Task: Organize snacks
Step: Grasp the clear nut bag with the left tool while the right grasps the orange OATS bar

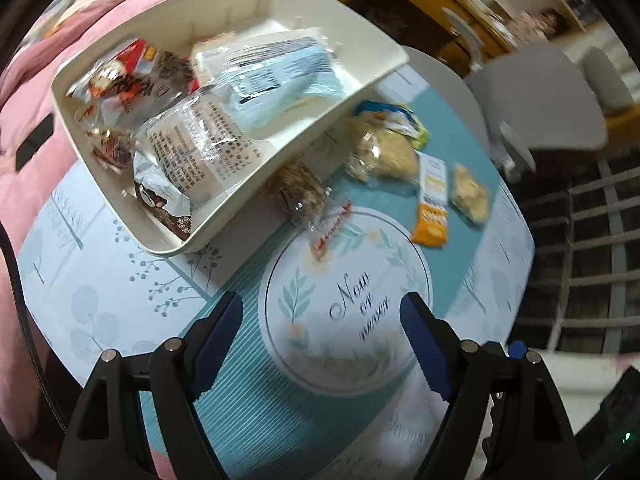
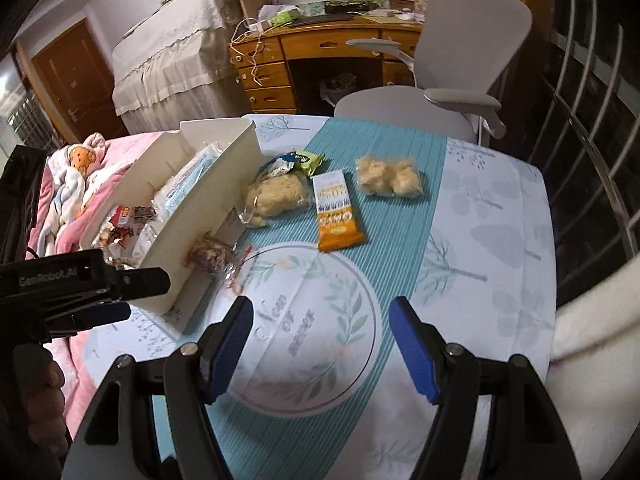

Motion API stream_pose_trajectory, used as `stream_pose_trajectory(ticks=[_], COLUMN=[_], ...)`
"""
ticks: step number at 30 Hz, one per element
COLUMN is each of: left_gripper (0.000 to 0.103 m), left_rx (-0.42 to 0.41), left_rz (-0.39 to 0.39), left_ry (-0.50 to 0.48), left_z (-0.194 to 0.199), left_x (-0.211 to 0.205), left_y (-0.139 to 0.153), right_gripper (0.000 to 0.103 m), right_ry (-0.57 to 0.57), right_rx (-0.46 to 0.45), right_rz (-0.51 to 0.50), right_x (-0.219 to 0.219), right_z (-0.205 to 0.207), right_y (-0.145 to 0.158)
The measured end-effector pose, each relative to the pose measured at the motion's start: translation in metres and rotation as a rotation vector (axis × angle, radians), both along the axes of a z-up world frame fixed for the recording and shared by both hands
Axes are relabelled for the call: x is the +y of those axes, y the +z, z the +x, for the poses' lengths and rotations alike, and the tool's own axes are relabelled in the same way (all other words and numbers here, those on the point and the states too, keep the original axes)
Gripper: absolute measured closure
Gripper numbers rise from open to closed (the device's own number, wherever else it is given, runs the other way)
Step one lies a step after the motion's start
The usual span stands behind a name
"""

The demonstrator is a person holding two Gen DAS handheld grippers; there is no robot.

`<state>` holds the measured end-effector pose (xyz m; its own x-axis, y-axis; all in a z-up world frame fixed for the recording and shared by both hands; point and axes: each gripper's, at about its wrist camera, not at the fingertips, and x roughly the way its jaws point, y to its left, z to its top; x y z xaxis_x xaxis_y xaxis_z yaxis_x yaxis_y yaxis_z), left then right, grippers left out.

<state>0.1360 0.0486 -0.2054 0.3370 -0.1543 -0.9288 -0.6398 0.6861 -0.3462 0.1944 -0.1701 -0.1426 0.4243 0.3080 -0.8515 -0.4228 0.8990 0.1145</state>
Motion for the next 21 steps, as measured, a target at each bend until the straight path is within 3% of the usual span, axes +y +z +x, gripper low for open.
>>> stream_pose_trajectory(ticks=[7, 21], left_gripper=[0.023, 0.023], left_rx=[-0.023, 0.0], left_rz=[0.007, 0.175], left_ry=[0.172, 0.254], left_z=[0.015, 0.055], left_x=[-0.002, 0.001], left_y=[-0.029, -0.069], right_gripper=[0.032, 0.032], right_ry=[0.067, 0.197], right_rx=[-0.064, -0.182], right_rz=[-0.03, -0.095], right_x=[0.007, 0.034], right_z=[0.034, 0.072], right_y=[-0.015, -0.067])
